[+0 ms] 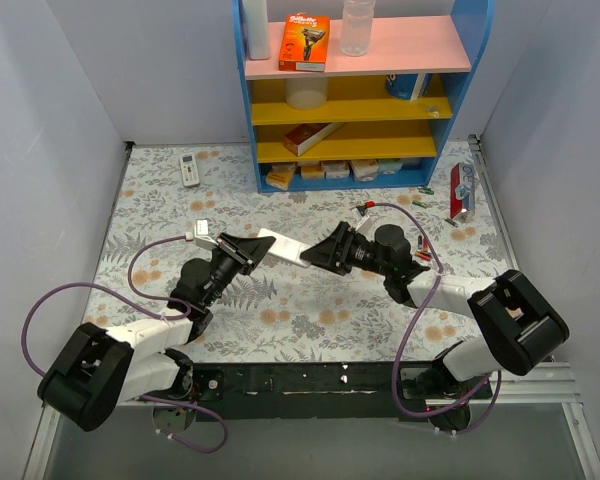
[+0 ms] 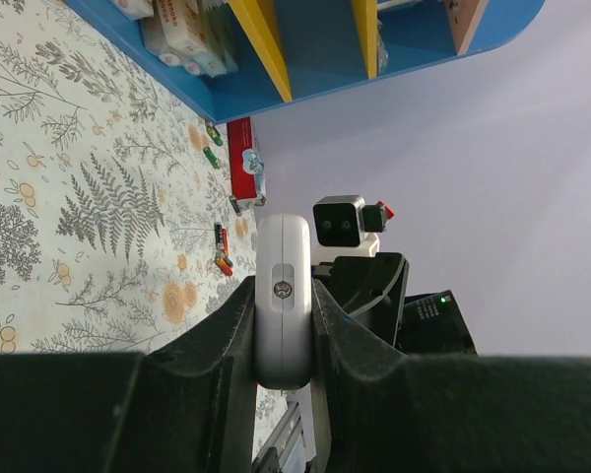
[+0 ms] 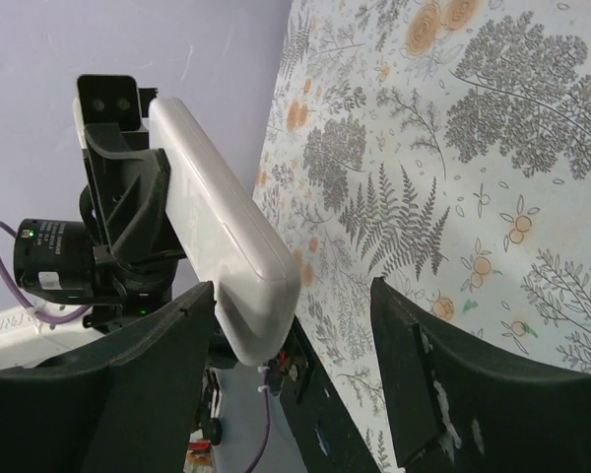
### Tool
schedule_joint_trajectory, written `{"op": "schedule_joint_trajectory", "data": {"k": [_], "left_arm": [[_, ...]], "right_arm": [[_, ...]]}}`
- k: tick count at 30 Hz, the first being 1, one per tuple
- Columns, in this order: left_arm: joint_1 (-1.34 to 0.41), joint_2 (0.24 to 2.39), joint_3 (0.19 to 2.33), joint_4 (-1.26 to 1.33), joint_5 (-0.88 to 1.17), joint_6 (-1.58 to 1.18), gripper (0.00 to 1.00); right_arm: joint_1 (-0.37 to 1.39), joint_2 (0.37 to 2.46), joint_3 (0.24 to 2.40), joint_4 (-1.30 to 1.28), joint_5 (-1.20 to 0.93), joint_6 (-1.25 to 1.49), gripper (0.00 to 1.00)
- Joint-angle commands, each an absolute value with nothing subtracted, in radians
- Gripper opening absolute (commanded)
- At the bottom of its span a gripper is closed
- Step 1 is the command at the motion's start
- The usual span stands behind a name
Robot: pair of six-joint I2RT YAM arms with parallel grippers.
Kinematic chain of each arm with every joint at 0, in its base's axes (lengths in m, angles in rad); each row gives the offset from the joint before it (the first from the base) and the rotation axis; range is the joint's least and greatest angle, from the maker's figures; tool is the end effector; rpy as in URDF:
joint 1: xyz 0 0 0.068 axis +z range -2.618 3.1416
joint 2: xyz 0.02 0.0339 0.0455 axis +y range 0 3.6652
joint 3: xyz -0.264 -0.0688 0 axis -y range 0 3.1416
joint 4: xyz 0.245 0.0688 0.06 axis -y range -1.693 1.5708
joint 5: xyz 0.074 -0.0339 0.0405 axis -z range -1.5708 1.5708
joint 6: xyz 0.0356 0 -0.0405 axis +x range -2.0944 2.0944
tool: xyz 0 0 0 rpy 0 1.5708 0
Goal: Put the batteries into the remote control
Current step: Remove the battery cover from the remote control.
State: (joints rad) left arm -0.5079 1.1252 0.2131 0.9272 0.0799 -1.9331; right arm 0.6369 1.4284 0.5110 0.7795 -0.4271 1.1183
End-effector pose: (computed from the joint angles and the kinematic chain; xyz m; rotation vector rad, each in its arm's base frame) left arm 0.1848 -0.1061 0.1964 -1.2097 1.5205 -1.8779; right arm 0.2200 0.1810 0.2021 0.1083 2.0009 1.5917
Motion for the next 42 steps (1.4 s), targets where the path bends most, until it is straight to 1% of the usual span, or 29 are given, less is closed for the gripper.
{"op": "schedule_joint_trajectory", "data": {"k": [1,3,6,9,10,12,13,15,16,18,19,20,23,24,26,27,30,33,42], "left_arm": [[-0.511,1.131,0.245,0.969,0.098,-1.934,0.0],[-0.511,1.14,0.25,0.977,0.104,-1.937,0.0],[-0.511,1.147,0.255,0.988,0.106,-1.94,0.0],[-0.511,1.147,0.253,1.0,0.1,-1.954,0.0],[-0.511,1.146,0.252,1.003,0.092,-1.957,0.0],[-0.511,1.144,0.25,1.012,0.087,-1.965,0.0],[-0.511,1.144,0.249,1.02,0.086,-1.968,0.0],[-0.511,1.143,0.244,1.045,0.081,-1.977,0.0],[-0.509,1.143,0.242,1.054,0.078,-1.983,0.0],[-0.509,1.141,0.238,1.086,0.071,-1.997,0.0],[-0.509,1.138,0.236,1.103,0.066,-2.002,0.0],[-0.509,1.137,0.235,1.109,0.061,-2.008,0.0],[-0.509,1.131,0.241,1.114,0.063,-2.013,0.0],[-0.509,1.129,0.244,1.106,0.066,-2.008,0.0],[-0.509,1.126,0.248,1.088,0.069,-1.997,0.0],[-0.509,1.124,0.249,1.077,0.074,-1.994,0.0],[-0.508,1.124,0.242,1.039,0.08,-1.961,0.0],[-0.509,1.146,0.224,1.026,0.084,-1.941,0.0],[-0.509,1.275,0.193,1.114,0.089,-1.904,0.0]], "right_arm": [[0.635,1.439,0.566,0.877,-0.445,1.135,0.7],[0.635,1.446,0.566,0.888,-0.446,1.141,0.7],[0.635,1.457,0.565,0.894,-0.449,1.152,0.66],[0.634,1.456,0.552,0.888,-0.442,1.152,0.56],[0.635,1.454,0.54,0.885,-0.44,1.152,0.49],[0.635,1.451,0.525,0.876,-0.436,1.149,0.44],[0.635,1.447,0.511,0.871,-0.434,1.15,0.39],[0.635,1.439,0.494,0.851,-0.425,1.141,0.34],[0.635,1.436,0.488,0.842,-0.422,1.135,0.3],[0.635,1.424,0.469,0.825,-0.416,1.124,0.27],[0.635,1.419,0.462,0.819,-0.414,1.123,0.22],[0.635,1.411,0.451,0.815,-0.407,1.121,0.21],[0.634,1.402,0.439,0.807,-0.397,1.111,0.21],[0.634,1.399,0.44,0.807,-0.399,1.108,0.22],[0.634,1.396,0.445,0.808,-0.405,1.103,0.28],[0.634,1.393,0.449,0.81,-0.406,1.1,0.32],[0.634,1.387,0.46,0.808,-0.407,1.088,0.38],[0.63,1.393,0.468,0.807,-0.407,1.08,0.39],[0.63,1.466,0.44,0.862,-0.399,1.08,0.38]]}}
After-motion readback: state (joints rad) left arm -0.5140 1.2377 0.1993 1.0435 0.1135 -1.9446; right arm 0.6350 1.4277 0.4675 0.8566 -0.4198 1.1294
